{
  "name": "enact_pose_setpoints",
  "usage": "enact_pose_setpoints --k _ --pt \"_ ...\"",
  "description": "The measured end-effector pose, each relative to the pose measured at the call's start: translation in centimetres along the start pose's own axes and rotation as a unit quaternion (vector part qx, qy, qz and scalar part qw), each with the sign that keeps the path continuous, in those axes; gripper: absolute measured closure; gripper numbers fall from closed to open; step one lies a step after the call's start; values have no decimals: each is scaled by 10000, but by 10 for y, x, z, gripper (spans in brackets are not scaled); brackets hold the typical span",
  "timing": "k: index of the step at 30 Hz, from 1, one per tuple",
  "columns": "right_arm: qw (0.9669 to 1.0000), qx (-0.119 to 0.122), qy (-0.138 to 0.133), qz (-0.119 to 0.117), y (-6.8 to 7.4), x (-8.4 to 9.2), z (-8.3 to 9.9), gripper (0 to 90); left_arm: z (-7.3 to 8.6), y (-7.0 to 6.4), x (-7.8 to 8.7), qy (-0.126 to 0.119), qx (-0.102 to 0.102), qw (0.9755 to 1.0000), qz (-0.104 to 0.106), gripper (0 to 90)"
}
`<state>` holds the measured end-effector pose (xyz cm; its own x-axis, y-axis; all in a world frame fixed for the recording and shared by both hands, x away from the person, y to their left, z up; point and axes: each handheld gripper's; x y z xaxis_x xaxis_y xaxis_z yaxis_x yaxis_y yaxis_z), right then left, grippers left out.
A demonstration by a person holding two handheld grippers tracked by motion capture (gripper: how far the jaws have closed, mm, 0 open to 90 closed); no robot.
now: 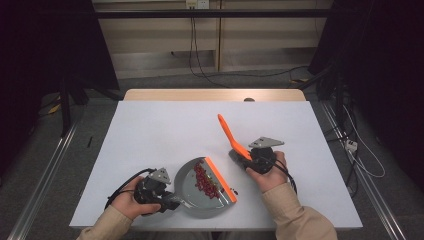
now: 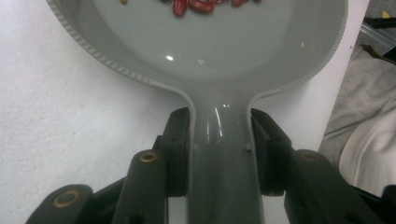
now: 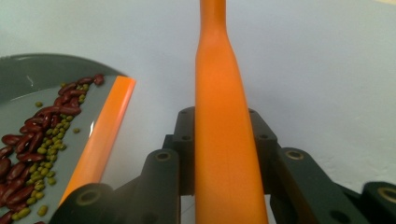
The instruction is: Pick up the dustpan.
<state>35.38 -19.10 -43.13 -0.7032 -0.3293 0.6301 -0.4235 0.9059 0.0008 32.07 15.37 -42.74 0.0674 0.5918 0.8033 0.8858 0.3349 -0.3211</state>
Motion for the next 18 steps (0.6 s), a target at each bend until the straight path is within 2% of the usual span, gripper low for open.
enact_pose_setpoints --k 4,5,7,8,11,12,14,18 --pt "9984 -152 -539 105 -13 10 -2 717 0 1 0 0 -14 10000 40 625" --pt "9980 -113 -605 177 -16 11 -3 717 0 1 0 -5 -20 10000 40 625" --pt "9969 -7 -676 389 -23 11 -2 717 -1 0 0 1 -22 10000 31 625" --pt "9964 122 -657 529 -26 10 0 717 -1 0 0 11 -16 10000 30 625" --pt "9946 168 -682 768 -32 6 11 717 -1 1 0 49 -60 10000 35 625" --pt "9946 77 -721 739 -31 5 16 717 -1 1 0 62 -52 10000 43 625" --pt "9954 117 -634 715 -24 5 23 718 -2 0 -1 13 19 10000 27 626" --pt "9962 176 -659 536 -3 8 29 716 -3 -1 -2 3 27 10000 36 625"
Point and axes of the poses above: each handheld gripper's, and its own axes: x roughly backward along the jaws, z roughly out of its underside, y roughly to its left, and after that the axes turned 6 degrees about z, right-handed
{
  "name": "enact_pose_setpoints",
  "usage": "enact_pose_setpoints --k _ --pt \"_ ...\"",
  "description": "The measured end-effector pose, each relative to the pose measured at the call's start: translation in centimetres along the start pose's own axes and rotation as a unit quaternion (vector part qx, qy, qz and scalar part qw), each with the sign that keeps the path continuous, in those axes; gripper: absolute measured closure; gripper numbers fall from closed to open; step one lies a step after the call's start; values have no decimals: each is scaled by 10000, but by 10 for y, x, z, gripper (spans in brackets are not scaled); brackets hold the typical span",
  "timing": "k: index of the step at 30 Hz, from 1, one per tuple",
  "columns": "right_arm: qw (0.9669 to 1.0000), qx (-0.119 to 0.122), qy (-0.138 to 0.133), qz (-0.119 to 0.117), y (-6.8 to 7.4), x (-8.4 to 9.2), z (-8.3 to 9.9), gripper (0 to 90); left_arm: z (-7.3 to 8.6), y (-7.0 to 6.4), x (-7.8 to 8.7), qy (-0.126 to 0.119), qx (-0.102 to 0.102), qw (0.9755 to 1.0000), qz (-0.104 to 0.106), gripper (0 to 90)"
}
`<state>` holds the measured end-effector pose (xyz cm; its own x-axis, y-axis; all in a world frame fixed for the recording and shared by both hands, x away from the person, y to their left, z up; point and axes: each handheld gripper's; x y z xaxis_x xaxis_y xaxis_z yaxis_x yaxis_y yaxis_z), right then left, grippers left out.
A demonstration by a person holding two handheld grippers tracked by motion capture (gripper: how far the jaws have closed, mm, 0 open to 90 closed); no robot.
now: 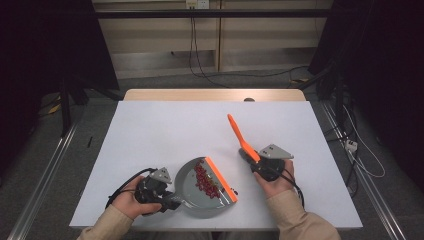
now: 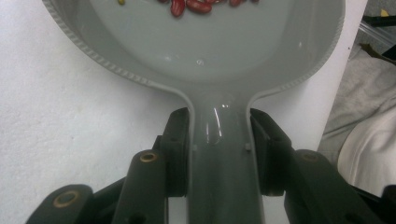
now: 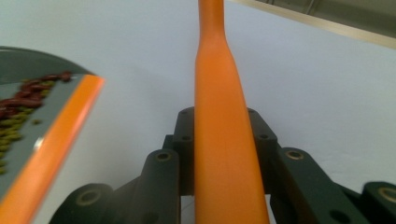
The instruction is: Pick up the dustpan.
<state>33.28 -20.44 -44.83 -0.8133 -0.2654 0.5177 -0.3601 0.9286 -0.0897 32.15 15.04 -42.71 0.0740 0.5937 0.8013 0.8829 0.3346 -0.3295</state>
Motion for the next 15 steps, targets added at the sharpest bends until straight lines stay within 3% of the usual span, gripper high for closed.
enact_pose_setpoints --k 2,4,6,7,10,15 --pt "10000 36 -27 -9 9 3 1 715 -1 -1 0 -18 66 10000 -16 625" --pt "10000 -38 -7 -86 16 6 2 715 -2 -1 -2 -39 64 10000 -30 625" --pt "9994 -265 -10 -221 22 8 2 714 -3 -1 -2 24 45 10000 -30 625" --pt "9996 -191 -14 -185 26 9 2 715 -4 -1 -3 31 32 10000 -48 625" --pt "9994 -268 -64 -230 38 12 2 715 -8 -4 -6 -12 154 9998 -135 625" --pt "9976 -527 -144 -420 54 11 1 716 -17 -6 -12 52 140 9998 -160 625"
Point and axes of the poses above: each handheld gripper's, and its own axes: x roughly backward along the jaws, z roughly out of its underside, y roughly to its left, and after that the axes turned 6 degrees about z, right-handed
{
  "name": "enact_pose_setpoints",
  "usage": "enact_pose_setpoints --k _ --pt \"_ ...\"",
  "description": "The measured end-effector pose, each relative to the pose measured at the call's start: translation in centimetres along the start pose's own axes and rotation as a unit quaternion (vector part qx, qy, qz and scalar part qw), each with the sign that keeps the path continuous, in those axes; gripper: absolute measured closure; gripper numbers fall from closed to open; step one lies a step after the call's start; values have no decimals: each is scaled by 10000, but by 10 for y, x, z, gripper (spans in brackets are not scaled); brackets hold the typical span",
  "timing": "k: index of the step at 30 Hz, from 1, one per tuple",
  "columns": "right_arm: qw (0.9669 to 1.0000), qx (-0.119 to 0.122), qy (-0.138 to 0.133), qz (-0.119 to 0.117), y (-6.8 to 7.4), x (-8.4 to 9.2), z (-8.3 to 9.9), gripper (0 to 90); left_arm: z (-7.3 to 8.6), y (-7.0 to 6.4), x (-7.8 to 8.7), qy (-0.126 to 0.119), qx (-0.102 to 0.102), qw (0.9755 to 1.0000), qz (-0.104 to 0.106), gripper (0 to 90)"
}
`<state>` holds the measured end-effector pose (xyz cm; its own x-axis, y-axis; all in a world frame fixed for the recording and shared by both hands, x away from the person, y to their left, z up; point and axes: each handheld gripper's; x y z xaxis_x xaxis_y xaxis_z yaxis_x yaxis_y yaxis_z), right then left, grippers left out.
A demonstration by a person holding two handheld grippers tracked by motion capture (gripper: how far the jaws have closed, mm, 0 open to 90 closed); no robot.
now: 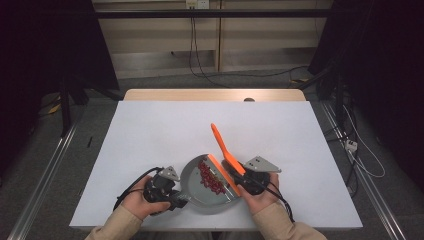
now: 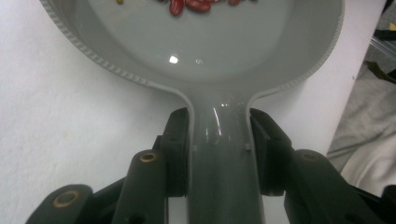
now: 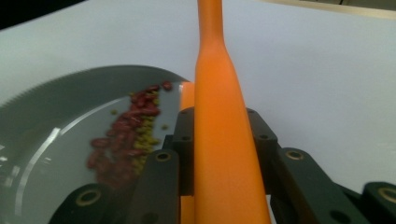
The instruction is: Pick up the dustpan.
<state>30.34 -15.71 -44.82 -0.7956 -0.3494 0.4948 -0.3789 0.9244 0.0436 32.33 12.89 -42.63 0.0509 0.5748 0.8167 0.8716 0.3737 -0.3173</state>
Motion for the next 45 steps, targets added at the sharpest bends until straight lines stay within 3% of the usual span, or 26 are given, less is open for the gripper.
enact_pose_setpoints --k 2,5,8,11,16,19,22,23,29,30,33,35,39,42,45 --pt "9999 88 -107 -37 9 -2 -2 716 -1 0 0 12 1 10000 -47 626" --pt "9994 -103 -243 -241 15 -4 -9 716 0 2 -1 -45 76 9999 -48 626" --pt "9986 -75 -378 -368 19 -6 -14 716 0 2 1 -55 70 9999 -129 626" --pt "9981 -206 -447 -384 11 -5 -19 716 1 4 1 -105 102 9999 -36 626" --pt "9980 -264 -563 -93 -15 -1 -25 716 2 7 5 -155 136 9998 -64 625" --pt "9984 -268 -487 74 -27 -3 -23 716 3 9 6 -119 106 9998 -70 625" --pt "9988 -254 -389 144 -34 -8 -18 716 4 9 4 -209 218 9995 -67 625" --pt "9988 -275 -364 162 -35 -9 -17 716 4 10 5 -140 136 9998 -90 625" --pt "9999 23 13 144 -34 -17 -13 711 4 12 4 -162 118 9998 -87 623" --pt "9999 52 42 153 -34 -17 -13 709 4 11 4 -137 83 9997 -174 622" --pt "9997 184 103 141 -33 -14 -19 654 4 11 3 -199 7 9997 -134 621" --pt "9990 387 169 161 -32 -11 -25 654 4 10 1 -293 58 9994 -178 618" --pt "9973 624 353 145 -32 -10 -35 711 2 9 -1 -310 -63 9993 -216 613" --pt "9986 457 264 62 -28 -10 -32 716 1 9 -2 -296 -35 9993 -247 624" --pt "9986 526 12 39 -14 -11 -27 716 0 9 -3 -305 0 9992 -239 627"
Point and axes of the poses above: each handheld gripper's, and its own axes: x roughly backward along the jaws, z roughly out of its underside, y roughly to its left, and after that the axes turned 6 degrees about z, right-handed
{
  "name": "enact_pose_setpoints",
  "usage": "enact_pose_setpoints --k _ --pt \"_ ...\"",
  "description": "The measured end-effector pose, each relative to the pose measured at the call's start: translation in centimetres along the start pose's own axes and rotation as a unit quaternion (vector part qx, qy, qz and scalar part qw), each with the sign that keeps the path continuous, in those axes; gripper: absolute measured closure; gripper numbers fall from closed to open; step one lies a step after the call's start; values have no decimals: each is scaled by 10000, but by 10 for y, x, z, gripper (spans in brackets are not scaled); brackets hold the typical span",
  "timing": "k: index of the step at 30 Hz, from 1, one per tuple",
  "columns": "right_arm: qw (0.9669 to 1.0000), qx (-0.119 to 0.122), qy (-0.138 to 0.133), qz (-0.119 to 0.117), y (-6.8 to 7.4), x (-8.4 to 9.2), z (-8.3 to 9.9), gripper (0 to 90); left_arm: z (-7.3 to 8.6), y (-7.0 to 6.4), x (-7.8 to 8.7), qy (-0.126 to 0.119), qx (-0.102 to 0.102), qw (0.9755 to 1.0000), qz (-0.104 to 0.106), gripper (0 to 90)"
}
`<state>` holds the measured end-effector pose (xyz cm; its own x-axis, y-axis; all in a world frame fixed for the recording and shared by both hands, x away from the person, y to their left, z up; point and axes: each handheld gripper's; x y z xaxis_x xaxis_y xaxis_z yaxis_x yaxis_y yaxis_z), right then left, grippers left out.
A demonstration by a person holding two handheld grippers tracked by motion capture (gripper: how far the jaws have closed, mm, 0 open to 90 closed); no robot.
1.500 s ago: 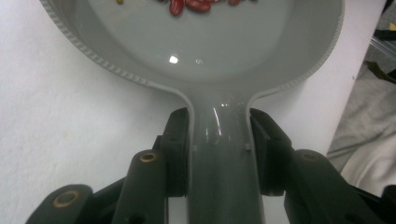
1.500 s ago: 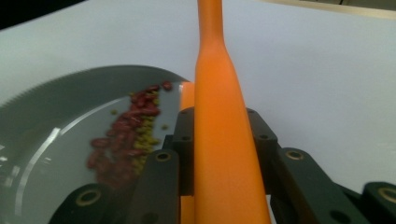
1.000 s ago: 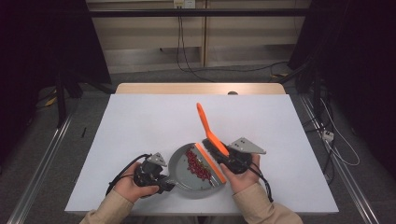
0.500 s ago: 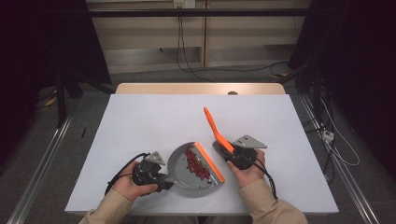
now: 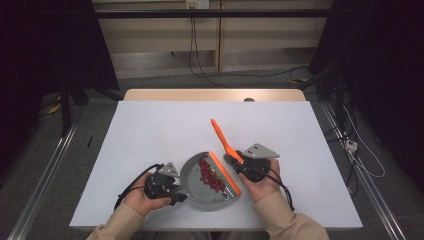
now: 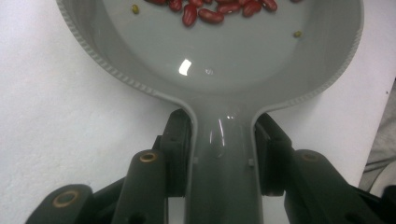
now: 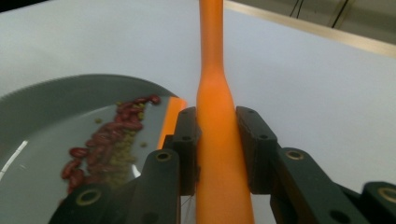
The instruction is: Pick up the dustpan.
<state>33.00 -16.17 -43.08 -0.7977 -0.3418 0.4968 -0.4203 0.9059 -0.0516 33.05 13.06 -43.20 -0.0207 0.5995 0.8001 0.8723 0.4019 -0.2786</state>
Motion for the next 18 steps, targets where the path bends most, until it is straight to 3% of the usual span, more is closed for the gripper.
enact_pose_setpoints --k 1,6,7,8,12,14,16,18 --pt "9999 -36 -74 -64 5 -1 1 717 0 1 1 56 -65 10000 -1 627" --pt "9987 301 -396 -110 32 -4 2 715 -1 -2 0 -71 75 9999 -49 627" --pt "9984 289 -446 -168 35 -3 0 716 -1 -1 1 10 -39 10000 -53 627" --pt "9979 273 -551 -222 37 -1 -2 716 0 -1 1 0 -3 10000 -54 627" --pt "9963 370 -484 -609 52 -2 -5 716 0 -1 1 -25 -2 10000 -31 627" --pt "9951 226 -553 -789 52 -1 -7 716 2 -1 0 -136 107 9998 -32 628" --pt "9952 138 -628 -736 46 0 -11 716 3 0 1 -61 39 10000 0 629" --pt "9948 -53 -742 -693 36 -3 -15 716 4 -1 0 -141 119 9998 -10 629"
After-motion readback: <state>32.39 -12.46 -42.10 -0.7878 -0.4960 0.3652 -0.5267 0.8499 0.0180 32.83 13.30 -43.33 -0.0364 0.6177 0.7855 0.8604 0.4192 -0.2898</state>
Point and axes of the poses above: each handheld gripper's, and its own axes: x roughly backward along the jaws, z roughly out of its underside, y roughly to its left, and after that the axes turned 6 degrees about z, right-handed
